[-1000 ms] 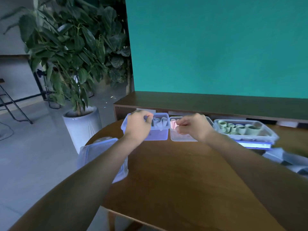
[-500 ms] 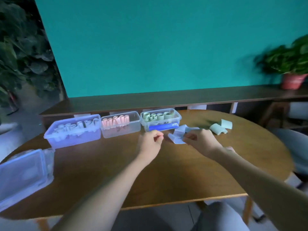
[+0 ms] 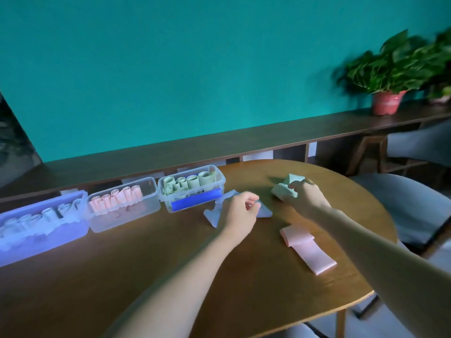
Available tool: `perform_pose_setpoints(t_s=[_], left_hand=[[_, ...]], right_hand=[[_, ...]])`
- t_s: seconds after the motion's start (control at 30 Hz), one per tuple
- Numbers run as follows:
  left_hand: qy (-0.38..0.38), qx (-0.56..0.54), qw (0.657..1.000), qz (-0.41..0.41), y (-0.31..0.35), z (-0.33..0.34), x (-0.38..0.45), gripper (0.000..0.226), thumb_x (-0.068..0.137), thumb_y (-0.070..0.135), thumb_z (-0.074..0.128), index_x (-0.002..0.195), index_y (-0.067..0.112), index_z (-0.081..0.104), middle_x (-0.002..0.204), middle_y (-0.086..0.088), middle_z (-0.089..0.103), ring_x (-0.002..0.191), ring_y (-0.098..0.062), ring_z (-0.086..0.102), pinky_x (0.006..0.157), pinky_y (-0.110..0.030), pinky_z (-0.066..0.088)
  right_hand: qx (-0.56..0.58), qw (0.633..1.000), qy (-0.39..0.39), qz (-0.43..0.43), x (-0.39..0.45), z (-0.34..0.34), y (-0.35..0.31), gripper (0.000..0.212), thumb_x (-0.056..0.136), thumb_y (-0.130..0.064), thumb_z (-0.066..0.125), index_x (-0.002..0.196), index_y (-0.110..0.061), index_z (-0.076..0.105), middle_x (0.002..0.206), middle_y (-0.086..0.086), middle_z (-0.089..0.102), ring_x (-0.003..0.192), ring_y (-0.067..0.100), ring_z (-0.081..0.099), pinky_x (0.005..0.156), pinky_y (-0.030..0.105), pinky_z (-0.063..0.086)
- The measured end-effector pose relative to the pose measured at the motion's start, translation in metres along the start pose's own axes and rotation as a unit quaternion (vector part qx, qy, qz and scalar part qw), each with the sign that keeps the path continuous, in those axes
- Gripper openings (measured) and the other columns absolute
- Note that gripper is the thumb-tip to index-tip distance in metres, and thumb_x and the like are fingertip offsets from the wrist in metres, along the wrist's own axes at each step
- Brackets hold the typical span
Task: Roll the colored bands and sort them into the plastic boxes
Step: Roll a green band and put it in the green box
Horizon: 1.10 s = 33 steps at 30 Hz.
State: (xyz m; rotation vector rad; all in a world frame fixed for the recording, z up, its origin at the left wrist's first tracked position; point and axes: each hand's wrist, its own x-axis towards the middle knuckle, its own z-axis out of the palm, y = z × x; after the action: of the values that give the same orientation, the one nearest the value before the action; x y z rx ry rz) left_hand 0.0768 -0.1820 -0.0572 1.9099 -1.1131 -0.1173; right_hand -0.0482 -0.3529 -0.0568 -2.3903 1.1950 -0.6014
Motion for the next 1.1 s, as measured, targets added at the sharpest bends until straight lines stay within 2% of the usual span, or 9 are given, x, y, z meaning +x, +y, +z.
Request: perform_pose_setpoints(t_s=[0.17,0.37,0.47,0.6,0.73,0.83,0.97,1.03,1.1], left_hand=[[0.010,0.002,1.000,-0.009,0.000,0.005,0.017,0.016,0.096,0.021,0.064,0.108,0.023,0.073,0.099,0.011,0.071,0.088,0.001,0.063,0.070,-0.002,0.041],[0.055,-0.013,0.998,-0.007,0.013,-0.019,0.027,0.016,0.094,0.020,0.066,0.106,0.025,0.075,0.094,0.014,0.073,0.088,0.001,0.066,0.083,-0.022,0.054],[0.092,-0.026,0.995,0.022,0.035,-0.045,0.025,0.015,0.094,0.020,0.066,0.106,0.023,0.075,0.095,0.014,0.072,0.082,0.005,0.063,0.075,-0.006,0.047],[0.161,-0.075,0.983,0.048,0.070,-0.093,0.014,0.018,0.093,0.024,0.068,0.110,0.022,0.074,0.096,0.010,0.073,0.086,-0.004,0.065,0.082,-0.015,0.048],[0.196,-0.094,0.975,0.043,0.092,-0.147,-0.008,0.020,0.094,0.037,0.066,0.111,0.028,0.072,0.094,0.013,0.070,0.086,0.008,0.060,0.076,-0.004,0.040],[0.213,-0.093,0.972,0.035,0.097,-0.185,-0.029,0.020,0.094,0.048,0.061,0.105,0.034,0.070,0.096,0.016,0.069,0.088,0.002,0.062,0.080,-0.016,0.046],[0.242,-0.113,0.963,0.040,0.096,-0.226,-0.064,0.014,0.093,0.044,0.065,0.099,0.033,0.071,0.097,0.014,0.073,0.092,-0.009,0.067,0.083,-0.024,0.050],[0.243,-0.142,0.959,0.034,0.093,-0.242,-0.081,0.007,0.092,0.028,0.070,0.098,0.029,0.073,0.096,0.010,0.075,0.089,-0.010,0.068,0.081,-0.019,0.049],[0.232,-0.181,0.955,0.024,0.089,-0.255,-0.099,0.014,0.091,0.016,0.070,0.096,0.028,0.072,0.092,0.000,0.077,0.078,-0.014,0.068,0.078,-0.027,0.051]], right_hand=[[-0.033,0.999,0.003,0.003,0.014,0.011,0.003,0.029,0.097,-0.033,0.062,0.124,-0.026,0.070,0.122,0.010,0.066,0.099,0.031,0.063,0.080,0.037,0.054],[0.020,0.987,0.120,-0.105,0.012,-0.019,-0.028,0.022,0.098,-0.028,0.062,0.117,-0.022,0.072,0.114,0.003,0.068,0.094,0.025,0.063,0.069,0.031,0.045],[0.068,0.970,0.177,-0.152,0.005,-0.047,-0.060,0.023,0.098,-0.030,0.064,0.116,-0.019,0.072,0.111,0.003,0.070,0.090,0.022,0.066,0.071,0.033,0.054],[0.128,0.945,0.204,-0.221,-0.016,-0.078,-0.108,0.022,0.095,-0.029,0.068,0.114,-0.019,0.074,0.106,0.004,0.072,0.091,0.025,0.068,0.082,0.041,0.056],[0.182,0.926,0.191,-0.271,-0.052,-0.093,-0.158,0.021,0.093,-0.028,0.071,0.112,-0.020,0.076,0.106,0.003,0.075,0.092,0.022,0.069,0.091,0.037,0.053],[0.211,0.914,0.167,-0.303,-0.084,-0.095,-0.191,0.021,0.093,-0.029,0.072,0.111,-0.020,0.076,0.102,0.000,0.075,0.077,0.013,0.065,0.086,0.025,0.049],[0.260,0.897,0.118,-0.339,-0.125,-0.089,-0.226,0.020,0.091,-0.022,0.074,0.111,-0.019,0.076,0.107,-0.002,0.073,0.082,0.009,0.068,0.078,0.004,0.041],[0.284,0.882,0.084,-0.367,-0.143,-0.083,-0.240,0.021,0.090,-0.016,0.076,0.111,-0.018,0.076,0.110,-0.002,0.072,0.086,0.008,0.070,0.083,0.008,0.047],[0.319,0.867,0.056,-0.379,-0.159,-0.076,-0.252,0.022,0.089,-0.014,0.077,0.111,-0.017,0.076,0.114,-0.002,0.070,0.091,0.006,0.071,0.088,0.021,0.055]])
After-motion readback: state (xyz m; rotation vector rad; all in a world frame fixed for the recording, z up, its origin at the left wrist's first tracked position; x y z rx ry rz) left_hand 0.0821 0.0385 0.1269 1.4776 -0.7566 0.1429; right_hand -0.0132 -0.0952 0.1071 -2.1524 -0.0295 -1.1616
